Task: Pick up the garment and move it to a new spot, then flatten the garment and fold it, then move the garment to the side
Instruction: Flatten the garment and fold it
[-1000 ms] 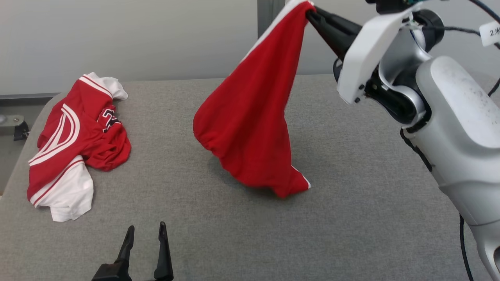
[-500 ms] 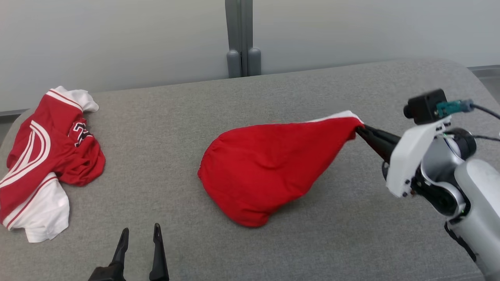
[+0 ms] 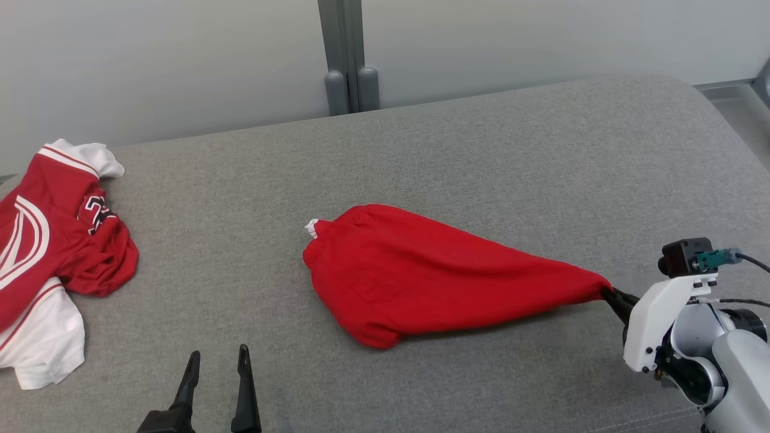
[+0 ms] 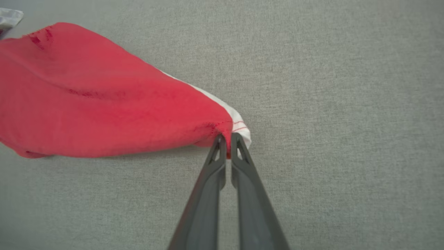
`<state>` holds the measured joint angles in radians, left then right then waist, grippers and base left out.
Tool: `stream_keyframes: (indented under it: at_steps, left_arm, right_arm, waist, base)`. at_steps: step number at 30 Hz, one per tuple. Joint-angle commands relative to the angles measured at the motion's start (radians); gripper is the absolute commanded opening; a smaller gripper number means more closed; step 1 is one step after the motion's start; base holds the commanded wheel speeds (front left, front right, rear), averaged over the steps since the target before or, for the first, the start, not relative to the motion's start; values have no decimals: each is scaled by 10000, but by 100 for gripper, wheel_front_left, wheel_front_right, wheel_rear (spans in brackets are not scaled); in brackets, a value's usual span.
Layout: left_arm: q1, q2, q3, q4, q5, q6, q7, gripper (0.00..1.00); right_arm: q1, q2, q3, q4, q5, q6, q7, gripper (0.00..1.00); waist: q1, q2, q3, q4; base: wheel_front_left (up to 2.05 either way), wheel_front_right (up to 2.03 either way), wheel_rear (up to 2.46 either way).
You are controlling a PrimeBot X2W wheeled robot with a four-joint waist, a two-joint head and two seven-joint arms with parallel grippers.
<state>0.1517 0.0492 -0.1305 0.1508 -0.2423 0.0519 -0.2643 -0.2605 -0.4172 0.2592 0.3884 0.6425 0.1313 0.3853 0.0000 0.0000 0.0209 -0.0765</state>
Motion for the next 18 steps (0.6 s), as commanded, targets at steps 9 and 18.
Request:
stream_keyframes:
  at_steps: [9, 18]
  left_arm:
    - [-277, 21, -16, 42, 138, -132, -2, 100]
    - [-318, 23, 24, 59, 173, -118, -2, 100]
  right_arm:
    - [-404, 686, -488, 1895, -748, -12, -931, 17]
    - [-778, 641, -670, 2736, -1437, -12, -1875, 100]
  waist:
    - [0, 0, 253, 50]
    - [0, 0, 361, 135]
  base:
    - [0, 0, 0]
    - [0, 0, 0]
